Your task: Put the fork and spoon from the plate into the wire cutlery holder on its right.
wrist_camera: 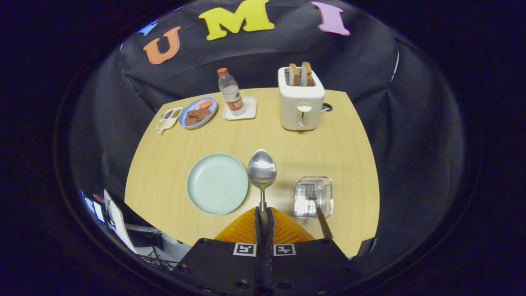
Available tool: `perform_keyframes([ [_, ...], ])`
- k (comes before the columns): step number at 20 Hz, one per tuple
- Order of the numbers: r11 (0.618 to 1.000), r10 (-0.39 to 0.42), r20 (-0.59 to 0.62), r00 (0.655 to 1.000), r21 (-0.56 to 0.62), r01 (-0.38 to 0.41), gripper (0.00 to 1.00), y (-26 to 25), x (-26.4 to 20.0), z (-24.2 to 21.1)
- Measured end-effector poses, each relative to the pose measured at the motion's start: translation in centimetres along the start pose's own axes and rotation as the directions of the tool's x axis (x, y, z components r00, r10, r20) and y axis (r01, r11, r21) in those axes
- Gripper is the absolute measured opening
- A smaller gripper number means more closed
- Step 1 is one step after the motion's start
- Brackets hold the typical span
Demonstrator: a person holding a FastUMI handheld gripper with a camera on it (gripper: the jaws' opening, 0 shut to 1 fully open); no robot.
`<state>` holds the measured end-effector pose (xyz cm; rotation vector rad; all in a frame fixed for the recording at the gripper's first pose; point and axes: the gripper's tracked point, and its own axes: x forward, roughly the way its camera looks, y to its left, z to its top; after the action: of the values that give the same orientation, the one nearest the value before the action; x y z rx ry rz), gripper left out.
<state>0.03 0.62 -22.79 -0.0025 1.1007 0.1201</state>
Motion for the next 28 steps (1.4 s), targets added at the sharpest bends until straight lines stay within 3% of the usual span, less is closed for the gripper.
perform_keyframes([
  [7, 0.998, -0.037, -0.152, 0.988, 0.047, 0.045, 0.01, -5.6, -1.0, -1.0],
  [17, 0.983, 0.034, -0.407, 0.913, 0.176, 0.043, 0.0, -6.7, 2.3, -3.8],
  [21, 0.982, 0.058, -0.442, 0.895, 0.189, 0.029, 0.01, -6.7, 3.5, -3.7],
  [28, 0.976, 0.056, -0.428, 0.902, 0.214, 0.041, 0.11, -6.8, 4.3, -3.2],
])
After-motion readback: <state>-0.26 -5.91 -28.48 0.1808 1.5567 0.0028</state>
